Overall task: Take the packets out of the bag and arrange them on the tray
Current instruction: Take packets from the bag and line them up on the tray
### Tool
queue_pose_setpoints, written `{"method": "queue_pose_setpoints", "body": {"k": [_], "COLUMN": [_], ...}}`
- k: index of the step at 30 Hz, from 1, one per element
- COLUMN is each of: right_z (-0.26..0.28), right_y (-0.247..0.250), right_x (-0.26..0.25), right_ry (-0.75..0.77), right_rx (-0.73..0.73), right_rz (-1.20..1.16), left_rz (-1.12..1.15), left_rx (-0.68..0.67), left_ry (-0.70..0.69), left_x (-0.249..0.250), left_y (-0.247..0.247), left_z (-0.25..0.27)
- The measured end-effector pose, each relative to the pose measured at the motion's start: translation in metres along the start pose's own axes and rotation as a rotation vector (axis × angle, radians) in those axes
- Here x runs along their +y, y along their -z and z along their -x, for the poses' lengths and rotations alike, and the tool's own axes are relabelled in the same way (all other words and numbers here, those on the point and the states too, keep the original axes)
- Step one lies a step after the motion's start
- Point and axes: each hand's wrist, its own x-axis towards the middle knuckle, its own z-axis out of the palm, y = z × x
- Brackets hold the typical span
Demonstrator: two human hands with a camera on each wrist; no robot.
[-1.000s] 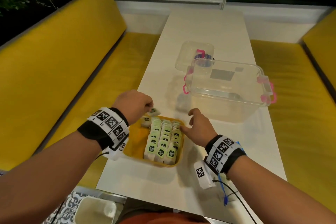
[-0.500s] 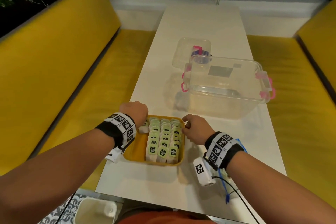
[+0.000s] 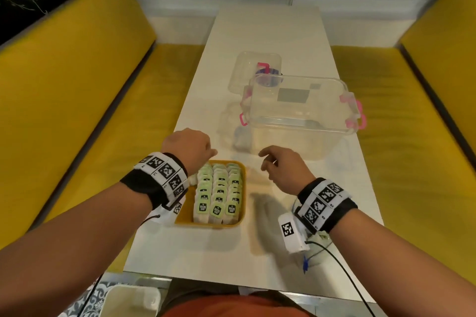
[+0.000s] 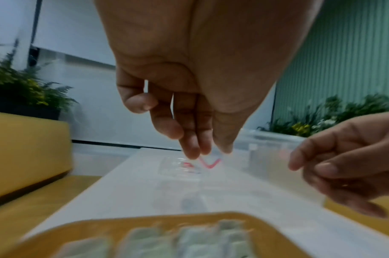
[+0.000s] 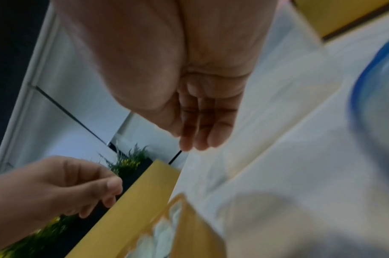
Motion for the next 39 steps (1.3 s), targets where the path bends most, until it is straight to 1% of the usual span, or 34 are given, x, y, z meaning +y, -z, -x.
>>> {"method": "queue_pose_setpoints", "body": {"k": [3, 5, 7, 9, 12, 14, 16, 19, 22, 25, 27, 29, 32, 34, 37, 39], "right_z": [0.017, 0.03, 0.046, 0.06, 0.078, 0.089, 0.098, 0.107, 0.105, 0.099, 0.099, 0.102, 0.108, 0.112, 0.111, 0.109], "right_y": [0.028, 0.044, 0.056, 0.063, 0.061, 0.056, 0.049, 0.043, 0.045, 0.052, 0.056, 0.057, 0.055, 0.052, 0.048, 0.048], "right_x": [0.015, 0.032, 0.05, 0.07, 0.098, 0.11, 0.116, 0.122, 0.129, 0.134, 0.138, 0.145, 0.157, 0.163, 0.164, 0.162], "right_ry": [0.019, 0.002, -0.032, -0.08, -0.143, -0.194, -0.238, -0.282, -0.258, -0.184, -0.14, -0.128, -0.148, -0.159, -0.171, -0.186], "right_rx": [0.141, 0.204, 0.236, 0.202, 0.103, 0.038, -0.032, -0.062, -0.037, 0.037, 0.055, 0.029, 0.004, 0.013, 0.024, 0.025], "right_rz": [-0.027, -0.008, 0.031, 0.102, 0.145, 0.143, 0.175, 0.144, 0.069, -0.056, -0.118, -0.133, -0.044, 0.002, 0.031, 0.015], "left_rz": [0.139, 0.22, 0.278, 0.285, 0.227, 0.144, 0.112, 0.233, 0.41, 0.621, 0.698, 0.654, 0.477, 0.421, 0.339, 0.333], "left_rx": [0.056, 0.04, -0.014, -0.085, -0.218, -0.314, -0.384, -0.411, -0.372, -0.264, -0.208, -0.203, -0.21, -0.203, -0.203, -0.153], "left_ry": [-0.155, -0.279, -0.379, -0.444, -0.494, -0.484, -0.428, -0.324, -0.267, -0.247, -0.21, -0.193, -0.174, -0.145, -0.176, -0.193], "left_x": [0.048, 0.084, 0.119, 0.151, 0.187, 0.203, 0.211, 0.219, 0.216, 0.21, 0.203, 0.195, 0.188, 0.188, 0.194, 0.199], "left_y": [0.011, 0.009, 0.001, -0.016, -0.045, -0.057, -0.064, -0.073, -0.078, -0.079, -0.082, -0.089, -0.104, -0.109, -0.105, -0.094], "left_z": [0.008, 0.011, 0.013, 0.013, 0.01, 0.009, 0.008, 0.009, 0.008, 0.008, 0.007, 0.004, 0.002, 0.003, 0.003, 0.004]}}
